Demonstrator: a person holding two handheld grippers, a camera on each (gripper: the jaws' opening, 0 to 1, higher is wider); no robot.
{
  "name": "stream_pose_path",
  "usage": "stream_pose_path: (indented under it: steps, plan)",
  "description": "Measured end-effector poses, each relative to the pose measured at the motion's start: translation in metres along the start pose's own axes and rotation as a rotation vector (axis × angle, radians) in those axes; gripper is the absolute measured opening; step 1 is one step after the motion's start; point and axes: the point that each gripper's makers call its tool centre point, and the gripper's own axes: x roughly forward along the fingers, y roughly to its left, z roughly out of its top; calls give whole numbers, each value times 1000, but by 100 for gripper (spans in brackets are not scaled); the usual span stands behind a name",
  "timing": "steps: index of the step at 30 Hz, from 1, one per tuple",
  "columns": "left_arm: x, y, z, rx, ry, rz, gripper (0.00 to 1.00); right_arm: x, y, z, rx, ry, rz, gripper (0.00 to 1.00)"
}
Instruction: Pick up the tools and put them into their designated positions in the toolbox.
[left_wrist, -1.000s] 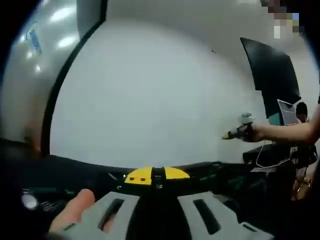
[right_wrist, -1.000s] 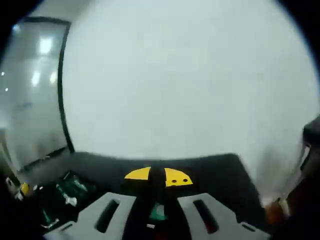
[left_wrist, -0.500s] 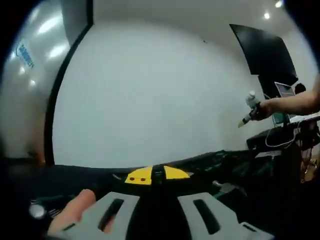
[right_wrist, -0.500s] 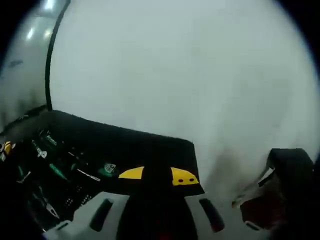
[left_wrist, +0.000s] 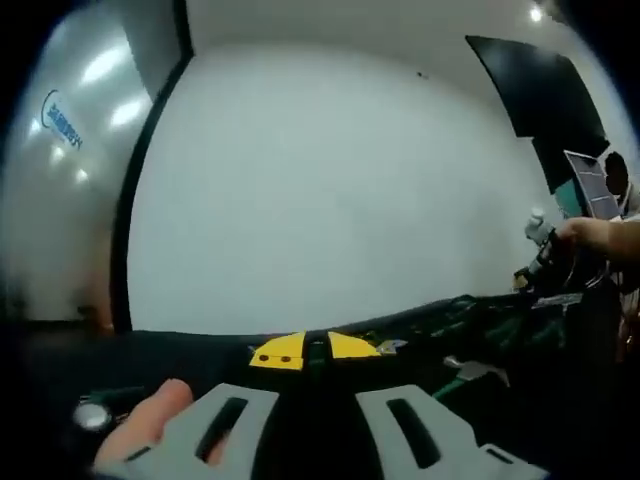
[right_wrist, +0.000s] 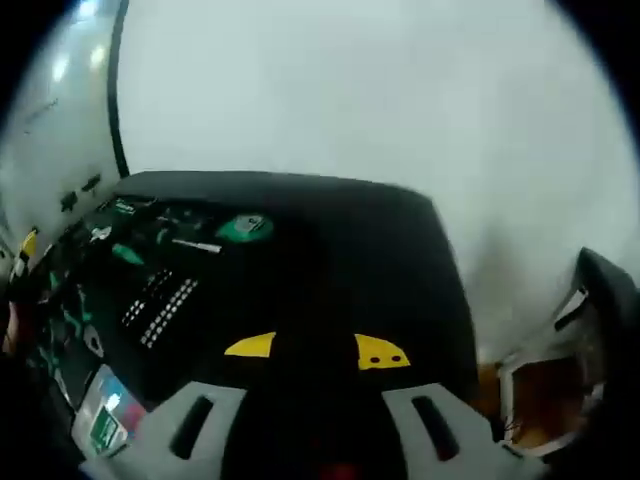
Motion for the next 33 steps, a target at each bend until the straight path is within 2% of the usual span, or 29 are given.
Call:
stream_pose_path:
  steps: [1, 2, 4, 5, 6, 7, 8, 9, 10, 11, 12, 13, 14, 15, 17, 18, 19, 21, 22, 23, 24, 25, 26, 27, 28, 30, 31, 32, 33]
  plan:
    - [0, 2, 0, -11, 0, 4, 8, 0, 3, -2, -12, 14, 10, 27]
    - [1, 7, -3, -22, 5, 10, 8, -1, 10, -5, -85, 24, 36, 27]
    - [2, 11, -6, -30, 11, 19, 8, 1, 10, -5, -165, 28, 9, 30]
    - [2, 13, -7, -32, 14, 22, 8, 7, 4, 1, -154, 30, 10, 31]
    - [2, 12, -8, -33, 17, 23, 8, 15, 4, 7, -165, 21, 14, 27]
    - [2, 12, -9, -31, 20, 22, 8, 21, 4, 6, -160, 17, 13, 25]
    - [3, 12, -10, -23, 25, 22, 8, 29, 0, 4, -156, 30, -16, 25]
    - [3, 11, -11, -15, 30, 20, 8, 28, -1, 4, -164, 36, -9, 27]
    - [4, 11, -13, -4, 36, 18, 8, 30, -16, 18, -159, -20, -60, 27]
    - [4, 10, -14, 3, 39, 15, 8, 29, -37, 21, -189, -32, -165, 24]
    - [4, 10, -14, 10, 38, 11, 8, 20, -68, 16, -272, 22, -320, 21]
    - [4, 9, -14, 14, 39, 7, 8, 15, -83, 10, -319, 76, -388, 22]
    - [4, 8, -14, 20, 40, 4, 8, 14, -85, 8, -301, 79, -387, 22]
    - [4, 8, -14, 24, 40, 3, 8, 15, -79, 11, -241, 39, -343, 23]
    - [4, 6, -12, 33, 34, -1, 8, 16, -50, 27, -107, -75, -187, 22]
    - [3, 5, -12, 36, 32, -1, 8, 16, -32, 34, -92, -101, -106, 23]
    - [3, 2, -11, 41, 30, -3, 8, 18, -18, 33, -149, -78, -44, 23]
    - [2, -1, -10, 44, 30, -10, 8, 26, -4, 10, -374, 75, 17, 28]
    - [2, -2, -9, 45, 28, -13, 8, 34, 0, 0, -436, 141, 54, 28]
    - [1, -5, -8, 46, 27, -16, 7, 40, 8, -3, -522, 149, 78, 22]
    - [1, -6, -9, 46, 28, -19, 7, 38, 24, 2, -647, 113, 163, 17]
    - [1, -5, -9, 45, 32, -22, 7, 40, 14, 8, -648, 134, 108, 20]
    - [1, -4, -9, 47, 33, -22, 7, 40, 6, 14, -622, 127, 65, 28]
    - [1, -4, -9, 46, 31, -22, 7, 40, -7, 27, -547, 80, 2, 35]
    - [2, -4, -8, 43, 28, -26, 7, 41, -16, 28, -536, 104, -19, 35]
    - [1, -4, -7, 40, 25, -23, 7, 47, -40, 21, -519, 125, -107, 24]
    - [0, -4, -6, 40, 26, -21, 7, 52, -60, 22, -515, 136, -162, 25]
    - [0, -3, -6, 39, 26, -20, 7, 55, -67, 30, -452, 81, -162, 28]
    - [0, -2, -6, 35, 25, -18, 6, 47, -82, 30, -308, 92, -238, 25]
